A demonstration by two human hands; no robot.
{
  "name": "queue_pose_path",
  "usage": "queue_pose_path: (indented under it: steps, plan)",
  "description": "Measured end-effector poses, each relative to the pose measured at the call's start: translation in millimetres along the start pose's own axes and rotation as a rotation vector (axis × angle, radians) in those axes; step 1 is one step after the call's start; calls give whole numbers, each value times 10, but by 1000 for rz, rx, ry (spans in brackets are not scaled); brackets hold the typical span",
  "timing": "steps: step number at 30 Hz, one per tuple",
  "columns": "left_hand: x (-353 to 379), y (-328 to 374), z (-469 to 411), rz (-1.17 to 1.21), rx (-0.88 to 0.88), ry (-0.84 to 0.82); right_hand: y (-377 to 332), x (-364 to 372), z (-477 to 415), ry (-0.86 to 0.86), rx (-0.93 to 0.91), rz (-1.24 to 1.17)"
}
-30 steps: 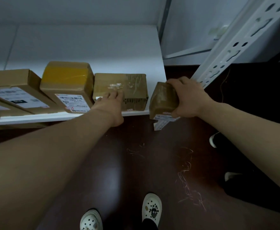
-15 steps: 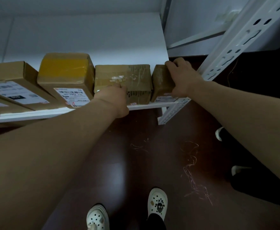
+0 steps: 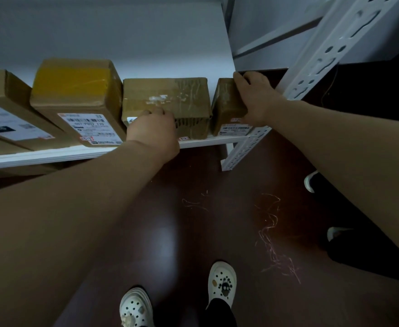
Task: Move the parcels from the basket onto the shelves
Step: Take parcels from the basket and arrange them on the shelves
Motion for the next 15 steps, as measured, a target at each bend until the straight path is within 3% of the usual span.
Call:
queue_pose_path:
  steps: [8,15]
  plan:
    - [-114,-30,-131,-289,33,66,-47,-13,40,64,-66,168]
    - [-73,-64,-264,-243,129,143,9,173,-79,116,-111,183]
Point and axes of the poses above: each hand's wrist, its own z-axis away from the middle knuckle, its own x-axis out of the palm, y = z × x, the point moved 6 cm from there along -z, towards the middle knuckle
